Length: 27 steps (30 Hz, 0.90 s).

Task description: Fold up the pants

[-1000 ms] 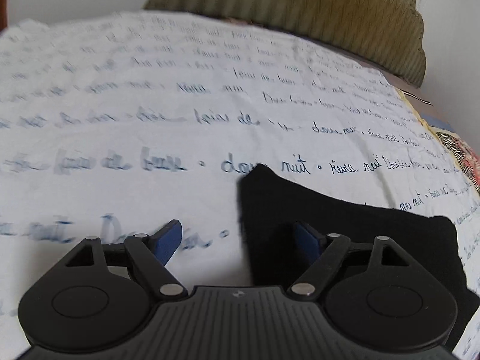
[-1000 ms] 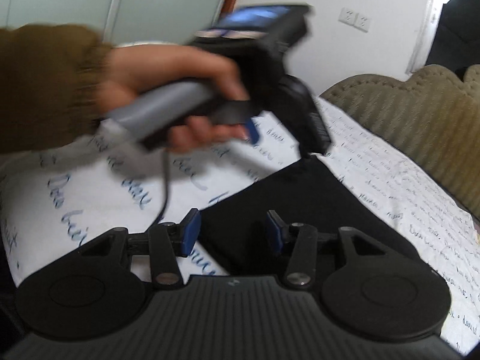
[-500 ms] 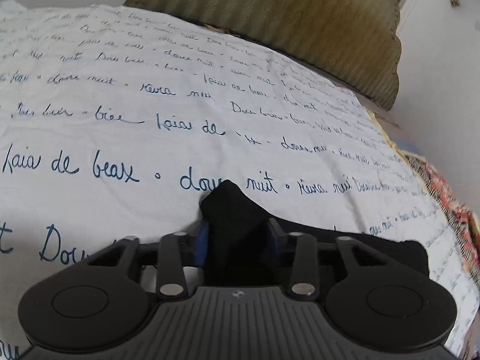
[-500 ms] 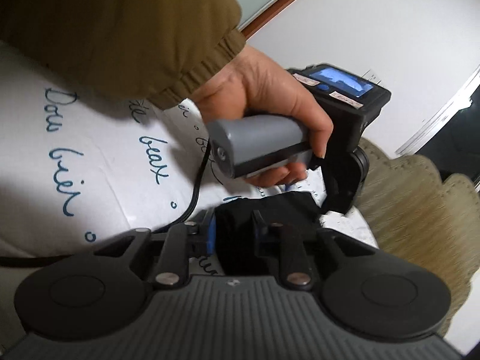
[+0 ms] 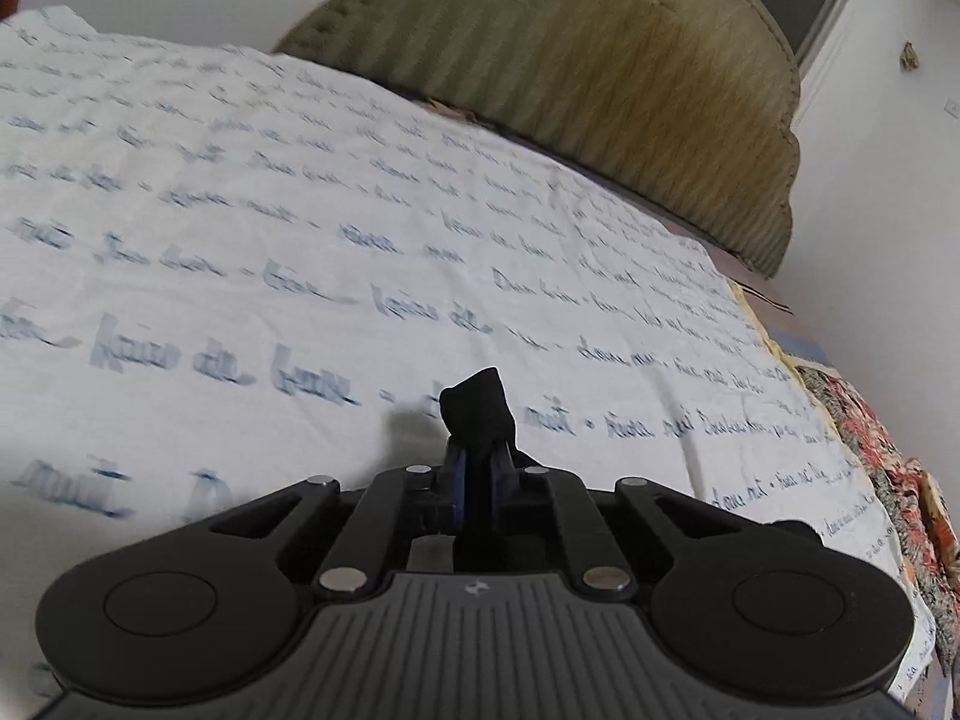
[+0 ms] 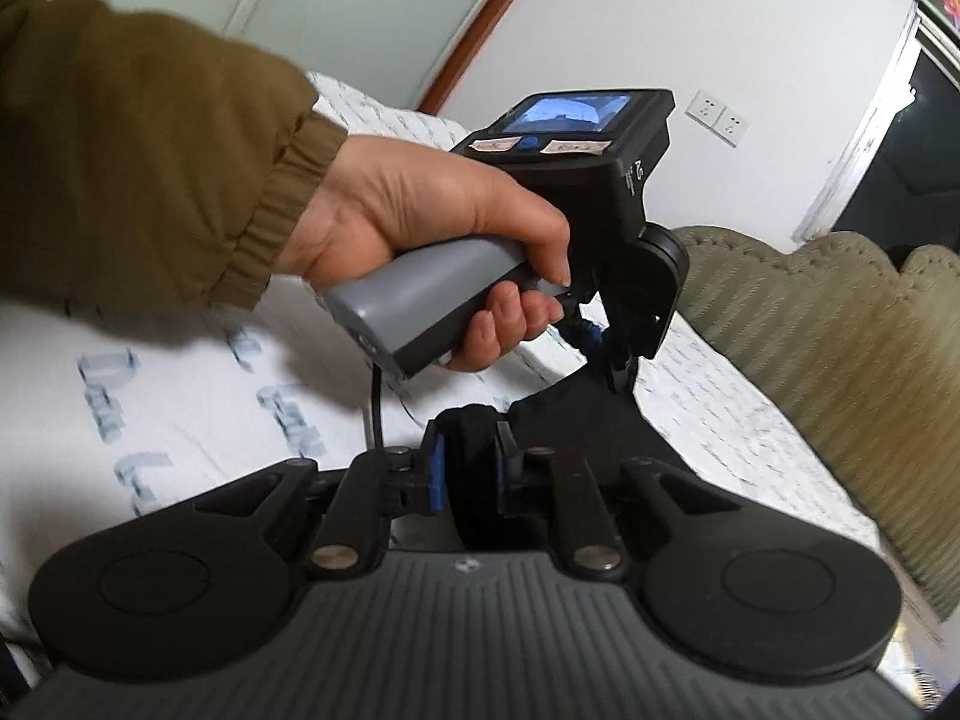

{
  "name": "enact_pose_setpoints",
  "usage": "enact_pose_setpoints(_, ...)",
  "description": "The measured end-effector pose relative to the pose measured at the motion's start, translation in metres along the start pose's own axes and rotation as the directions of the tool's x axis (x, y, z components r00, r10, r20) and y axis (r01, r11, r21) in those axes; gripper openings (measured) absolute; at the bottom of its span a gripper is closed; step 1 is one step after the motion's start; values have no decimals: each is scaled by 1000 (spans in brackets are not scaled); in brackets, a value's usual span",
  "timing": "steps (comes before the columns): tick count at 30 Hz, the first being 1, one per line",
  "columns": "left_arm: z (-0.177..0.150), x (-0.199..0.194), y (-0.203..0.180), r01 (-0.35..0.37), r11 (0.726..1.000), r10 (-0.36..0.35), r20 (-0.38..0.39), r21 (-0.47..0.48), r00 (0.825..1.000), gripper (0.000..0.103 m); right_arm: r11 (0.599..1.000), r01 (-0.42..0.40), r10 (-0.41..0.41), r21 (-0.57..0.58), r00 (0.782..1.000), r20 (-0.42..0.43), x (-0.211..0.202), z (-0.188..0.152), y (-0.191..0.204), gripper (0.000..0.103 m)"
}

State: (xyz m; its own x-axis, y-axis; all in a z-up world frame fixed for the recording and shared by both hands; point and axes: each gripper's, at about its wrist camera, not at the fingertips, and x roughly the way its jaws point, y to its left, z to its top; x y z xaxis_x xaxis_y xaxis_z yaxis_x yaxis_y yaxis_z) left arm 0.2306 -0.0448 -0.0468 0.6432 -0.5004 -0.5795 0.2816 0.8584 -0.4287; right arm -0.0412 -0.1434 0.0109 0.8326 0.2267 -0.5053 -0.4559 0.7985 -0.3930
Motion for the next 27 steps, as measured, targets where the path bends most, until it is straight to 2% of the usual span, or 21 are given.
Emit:
enact_pose_setpoints(5,10,-30,28,-94,995,93,43,33,995,7,998,-61,62,-15,996,58,14,22,8,15)
enact_pose_setpoints(10,19,-64,58,-202,976,196,75,80,978,7,990,-136,138,-26,982,129,27,46,21,15)
enact_pose_setpoints(12,21,-65,68,-238,967,234,52,94,971,7,987,-158,161,-33,975,152,32,53,26,15)
enact_pose_setpoints(13,21,-61,73,-243,963,243,16,115,970,8,985,-171,174,-33,973,155,35,55,28,15)
enact_pose_setpoints(15,19,-58,79,-243,961,249,-30,128,968,11,978,-205,208,-32,971,121,46,58,35,18)
enact_pose_setpoints(17,17,-65,77,-304,940,309,-7,157,951,12,972,-225,230,-68,969,94,45,55,37,23)
enact_pose_setpoints(19,16,-77,73,-391,900,388,53,195,920,12,972,-216,225,-89,969,101,32,52,21,26)
enact_pose_setpoints(20,17,-85,71,-406,891,400,71,203,914,12,977,-206,212,-61,971,109,28,47,3,26)
enact_pose_setpoints(21,17,-91,68,-397,895,388,83,206,918,12,980,-199,198,-5,974,113,21,42,-16,26)
enact_pose_setpoints(22,17,-95,65,-367,907,358,81,204,930,15,981,-186,180,53,978,109,26,40,-43,26)
enact_pose_setpoints(24,14,-92,53,-293,935,291,39,200,956,31,982,-89,77,166,994,77,35,27,-88,26)
enact_pose_setpoints(25,12,-86,47,-262,944,265,15,199,964,53,977,-24,18,213,999,33,45,20,-111,26)
enact_pose_setpoints(26,8,-79,41,-251,947,256,-1,199,967,71,965,7,-5,261,1000,-10,58,11,-131,27)
enact_pose_setpoints(27,3,-71,34,-258,944,265,-5,207,964,74,946,5,10,323,999,-45,73,1,-152,27)
